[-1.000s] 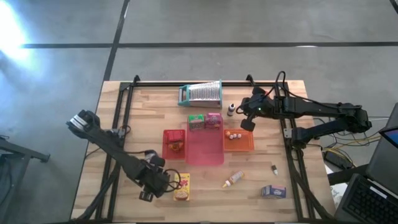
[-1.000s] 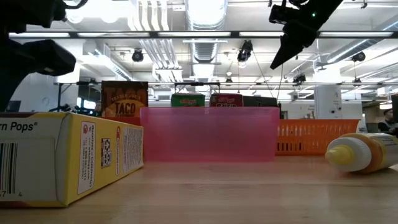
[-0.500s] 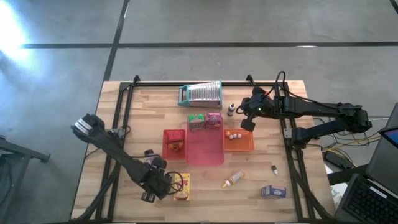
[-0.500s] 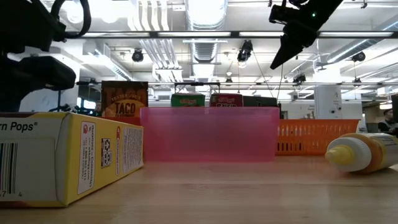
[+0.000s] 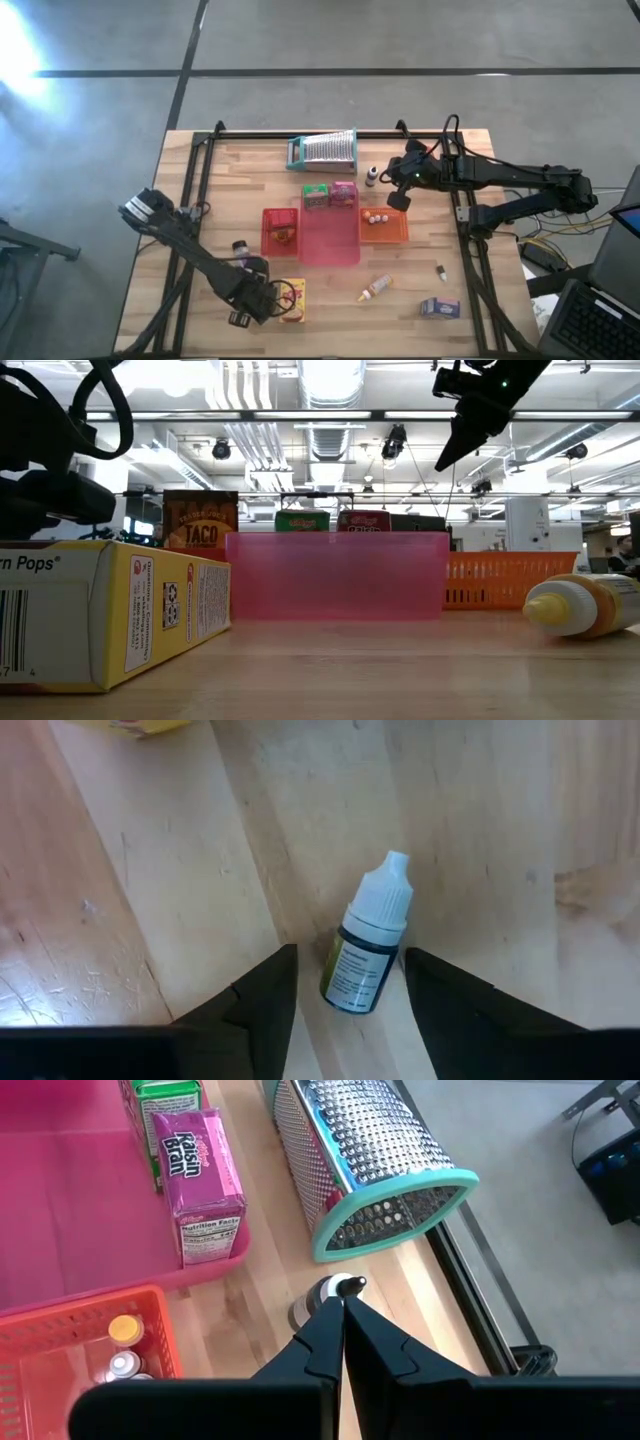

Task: Pick & Place Kitchen Items
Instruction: Put the small green food coloring bottle into the orange bin

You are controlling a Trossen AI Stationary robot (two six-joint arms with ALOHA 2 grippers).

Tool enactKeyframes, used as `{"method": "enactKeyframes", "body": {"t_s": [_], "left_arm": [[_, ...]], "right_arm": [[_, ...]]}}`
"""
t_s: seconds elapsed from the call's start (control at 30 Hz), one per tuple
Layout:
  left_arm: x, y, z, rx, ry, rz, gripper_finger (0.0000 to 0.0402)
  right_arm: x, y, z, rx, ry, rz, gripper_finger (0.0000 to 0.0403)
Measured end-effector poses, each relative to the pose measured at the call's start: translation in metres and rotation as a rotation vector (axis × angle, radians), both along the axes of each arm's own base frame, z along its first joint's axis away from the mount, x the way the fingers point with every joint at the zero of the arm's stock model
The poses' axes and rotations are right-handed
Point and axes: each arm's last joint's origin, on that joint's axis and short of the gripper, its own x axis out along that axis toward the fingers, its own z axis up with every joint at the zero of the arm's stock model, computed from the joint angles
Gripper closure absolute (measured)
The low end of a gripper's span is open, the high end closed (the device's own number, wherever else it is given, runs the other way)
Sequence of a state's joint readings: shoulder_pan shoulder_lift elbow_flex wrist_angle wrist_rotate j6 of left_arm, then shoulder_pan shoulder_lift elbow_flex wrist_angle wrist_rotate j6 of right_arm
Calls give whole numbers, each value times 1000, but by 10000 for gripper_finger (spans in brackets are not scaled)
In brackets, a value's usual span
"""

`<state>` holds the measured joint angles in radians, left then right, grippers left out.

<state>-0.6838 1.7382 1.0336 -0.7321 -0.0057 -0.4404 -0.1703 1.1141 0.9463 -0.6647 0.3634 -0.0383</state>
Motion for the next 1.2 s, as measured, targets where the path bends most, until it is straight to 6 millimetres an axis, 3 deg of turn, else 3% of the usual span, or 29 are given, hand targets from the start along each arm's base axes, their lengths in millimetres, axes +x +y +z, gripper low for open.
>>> {"method": "enactKeyframes", "body": {"t_s": [0.43,0.7,0.97,1.2], "left_arm": [[0,0,1,-12,6,5,299],[8,-7,14,-66,-29,0,307],[16,-2,53,-129,-175,28,307],[31,19,98,-189,-447,77,307]], "right_arm": [[0,0,0,3,-1,2,394],[1,1,0,14,6,48,394],[12,17,7,150,-119,418,394],[19,50,11,139,-184,596,394]]}}
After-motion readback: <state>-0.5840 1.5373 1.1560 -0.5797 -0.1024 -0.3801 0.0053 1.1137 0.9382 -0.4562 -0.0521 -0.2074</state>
